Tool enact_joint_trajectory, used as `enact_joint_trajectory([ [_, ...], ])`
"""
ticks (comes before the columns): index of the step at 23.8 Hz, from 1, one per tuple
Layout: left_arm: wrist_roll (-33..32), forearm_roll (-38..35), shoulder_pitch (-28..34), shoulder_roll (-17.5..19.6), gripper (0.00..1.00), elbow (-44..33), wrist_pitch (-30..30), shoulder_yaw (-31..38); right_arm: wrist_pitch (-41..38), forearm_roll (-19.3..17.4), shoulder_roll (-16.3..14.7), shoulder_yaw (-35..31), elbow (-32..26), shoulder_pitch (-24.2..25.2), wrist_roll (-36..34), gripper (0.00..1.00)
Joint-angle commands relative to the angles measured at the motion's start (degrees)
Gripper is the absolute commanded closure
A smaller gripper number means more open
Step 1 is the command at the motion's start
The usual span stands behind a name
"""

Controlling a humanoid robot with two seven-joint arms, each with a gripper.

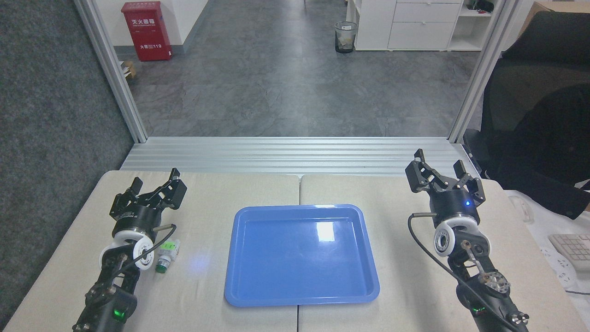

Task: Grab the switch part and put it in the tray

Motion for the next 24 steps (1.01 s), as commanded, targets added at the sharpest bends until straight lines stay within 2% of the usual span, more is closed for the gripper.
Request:
enact_joint_trajectory([
  [1,3.0,1.6,0.0,-0.5,0.0,-1.6,-1.1,1.7,0.0,0.0,0.0,0.0,0.0,0.0,0.0,0.0],
  [16,4.1,1.0,0.4,-0.2,0.0,-0.7,-1.2,1.3,0.0,0.0,0.0,0.0,0.0,0.0,0.0,0.0],
  [21,4.1,-3.8,1.7,-0.1,0.0,-0.5,-2.0,0.7,0.0,0.0,0.0,0.0,0.0,0.0,0.0,0.0],
  [24,4.9,-11.9,1.7,-0.1,0.0,1.3,-1.9,-0.8,0.0,0.0,0.0,-0.1,0.0,0.0,0.0,0.0],
])
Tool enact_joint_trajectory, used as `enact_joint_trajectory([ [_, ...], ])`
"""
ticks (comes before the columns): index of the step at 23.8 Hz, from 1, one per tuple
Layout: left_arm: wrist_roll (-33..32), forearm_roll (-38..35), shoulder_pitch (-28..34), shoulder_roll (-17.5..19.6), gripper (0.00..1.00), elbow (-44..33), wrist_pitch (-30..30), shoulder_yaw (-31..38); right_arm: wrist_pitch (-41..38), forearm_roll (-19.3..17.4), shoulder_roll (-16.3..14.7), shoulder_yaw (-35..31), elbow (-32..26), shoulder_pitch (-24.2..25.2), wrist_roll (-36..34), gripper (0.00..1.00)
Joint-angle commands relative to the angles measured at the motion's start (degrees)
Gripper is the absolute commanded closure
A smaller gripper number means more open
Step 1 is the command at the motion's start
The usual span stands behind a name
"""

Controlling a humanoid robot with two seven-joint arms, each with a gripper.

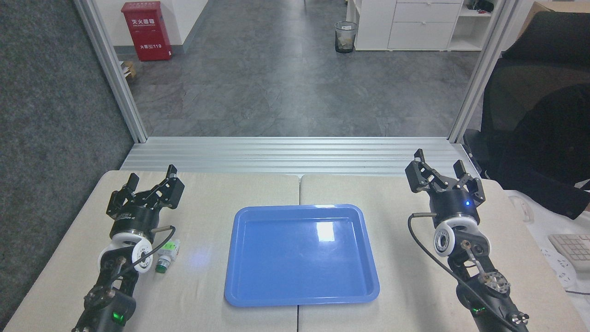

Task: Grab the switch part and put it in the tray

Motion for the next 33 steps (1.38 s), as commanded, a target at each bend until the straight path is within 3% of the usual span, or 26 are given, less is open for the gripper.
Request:
enact_joint_trajectory([
  [1,0.6,-11.4,0.5,-0.1,0.0,2.6,-0.1,-1.5,0.0,0.0,0.0,0.0,0.0,0.0,0.0,0.0],
  [15,0.8,-12.2,0.9,-0.9,0.0,2.5,3.7,-1.7,0.0,0.0,0.0,0.0,0.0,0.0,0.0,0.0],
  [22,6.2,-15.9,13.3,-2.4,0.01,-1.3,4.0,-4.7,0.0,0.0,0.0,0.0,0.0,0.0,0.0,0.0],
  [26,14.0,-20.8,13.3,-2.4,0.01,9.3,3.8,-4.9,0.0,0.0,0.0,-0.1,0.0,0.0,0.0,0.0],
  [33,15.8,-20.9,12.9,-1.7,0.01,17.8,3.5,-5.8,0.0,0.1,0.0,0.0,0.0,0.0,0.0,0.0],
])
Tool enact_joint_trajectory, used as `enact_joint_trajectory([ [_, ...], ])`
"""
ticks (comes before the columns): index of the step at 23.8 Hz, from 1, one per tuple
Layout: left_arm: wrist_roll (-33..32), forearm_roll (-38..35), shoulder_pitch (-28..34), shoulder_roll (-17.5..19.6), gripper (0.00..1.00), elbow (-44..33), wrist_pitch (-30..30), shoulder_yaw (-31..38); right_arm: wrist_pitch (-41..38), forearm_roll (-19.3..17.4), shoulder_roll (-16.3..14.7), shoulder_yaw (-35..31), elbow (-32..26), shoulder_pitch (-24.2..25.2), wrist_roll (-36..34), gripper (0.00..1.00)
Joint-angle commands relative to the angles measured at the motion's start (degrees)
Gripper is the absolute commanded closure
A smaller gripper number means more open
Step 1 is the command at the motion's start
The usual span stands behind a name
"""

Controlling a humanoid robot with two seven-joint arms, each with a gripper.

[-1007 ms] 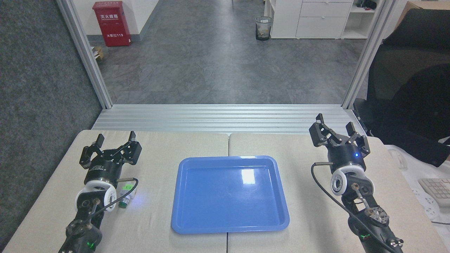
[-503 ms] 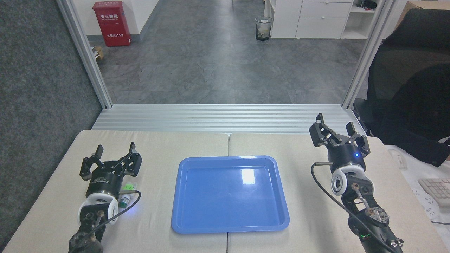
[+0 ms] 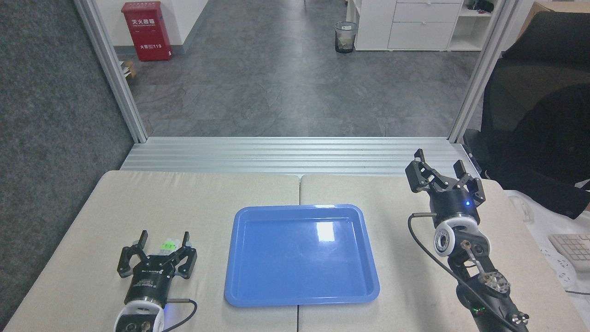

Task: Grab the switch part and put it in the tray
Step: 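Lower the open left gripper down onto the green-and-white switch part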

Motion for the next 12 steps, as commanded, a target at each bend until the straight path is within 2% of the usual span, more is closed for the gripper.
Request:
enact_joint_trajectory([
  [1,1.0,-1.7,1.1,-0.2,0.01,10.7,-0.1,-2.4,0.0,0.0,0.0,0.0,0.0,0.0,0.0,0.0],
  [6,0.0,-0.9,1.1,-0.3,0.01,11.2,-0.3,-2.4,0.0,0.0,0.0,-0.1,0.0,0.0,0.0,0.0],
  [7,0.0,-0.6,1.1,-0.3,0.04,11.2,-0.7,-2.3,0.0,0.0,0.0,0.0,0.0,0.0,0.0,0.0],
  [8,0.0,-0.4,1.1,-0.3,0.16,11.3,-1.0,-2.3,0.0,0.0,0.0,-0.1,0.0,0.0,0.0,0.0],
  [9,-0.3,0.0,1.0,-0.1,0.32,11.3,-1.3,-2.2,0.0,0.0,0.0,0.0,0.0,0.0,0.0,0.0],
  [10,-0.5,0.5,0.8,0.1,0.43,11.2,-1.5,-2.1,0.0,0.0,0.0,0.0,0.0,0.0,0.0,0.0],
  [12,-2.3,1.5,0.2,0.6,0.85,11.2,-1.7,-2.1,0.0,0.0,0.0,-0.1,0.0,0.0,0.0,0.0],
])
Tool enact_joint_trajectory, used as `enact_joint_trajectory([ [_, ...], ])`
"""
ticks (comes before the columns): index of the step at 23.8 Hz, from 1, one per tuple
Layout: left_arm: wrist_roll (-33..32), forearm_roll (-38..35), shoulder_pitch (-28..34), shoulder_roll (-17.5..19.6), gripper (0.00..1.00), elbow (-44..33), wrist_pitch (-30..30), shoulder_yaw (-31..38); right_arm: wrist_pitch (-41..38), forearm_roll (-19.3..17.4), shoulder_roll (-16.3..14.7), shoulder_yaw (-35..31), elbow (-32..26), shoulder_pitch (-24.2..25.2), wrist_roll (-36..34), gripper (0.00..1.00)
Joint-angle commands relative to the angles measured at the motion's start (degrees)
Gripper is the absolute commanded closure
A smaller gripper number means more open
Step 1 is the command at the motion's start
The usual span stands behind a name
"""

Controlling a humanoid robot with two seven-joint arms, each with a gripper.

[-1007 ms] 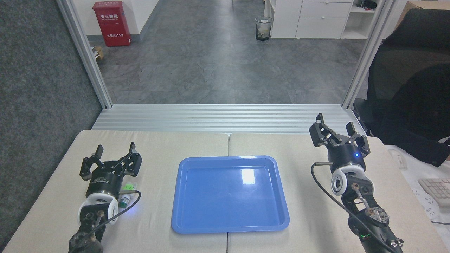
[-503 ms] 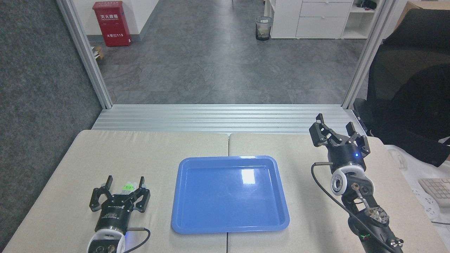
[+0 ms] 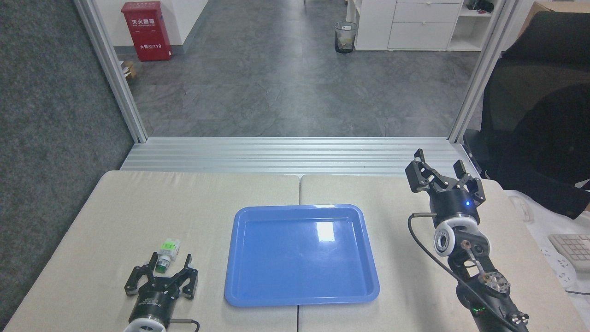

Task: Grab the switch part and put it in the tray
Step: 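Lower the open left gripper down onto the green-and-white switch part, then close the left gripper on the switch part and lift it, then carry the switch part with the left gripper over the blue tray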

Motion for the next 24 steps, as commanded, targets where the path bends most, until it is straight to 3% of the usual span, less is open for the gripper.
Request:
enact_joint_trajectory([
  [1,-3.2,2.4,-0.9,0.9,0.96,4.3,-0.8,-0.6,0.0,0.0,0.0,0.0,0.0,0.0,0.0,0.0],
  [3,-4.7,3.8,-1.0,0.9,1.0,3.5,-1.0,-0.1,0.0,0.0,0.0,0.0,0.0,0.0,0.0,0.0],
  [8,-6.4,7.7,-1.1,1.7,1.0,-3.1,-0.1,0.6,0.0,0.0,0.0,0.0,0.0,0.0,0.0,0.0],
  [12,-13.0,8.6,-1.8,1.6,1.0,-17.4,0.8,2.5,0.0,0.0,0.0,0.0,0.0,0.0,0.0,0.0],
  [17,-18.9,8.5,-4.7,0.1,1.0,-28.6,2.8,2.0,0.0,0.0,0.0,-0.1,0.0,0.0,0.0,0.0],
  [20,-21.6,6.9,-5.5,-8.9,1.0,-32.2,2.8,-1.4,0.0,0.0,0.0,0.0,0.0,0.0,0.0,0.0],
  [24,-21.6,-2.8,-1.7,-15.0,1.0,-32.9,3.3,-12.0,0.0,0.0,0.0,0.0,0.0,0.0,0.0,0.0],
])
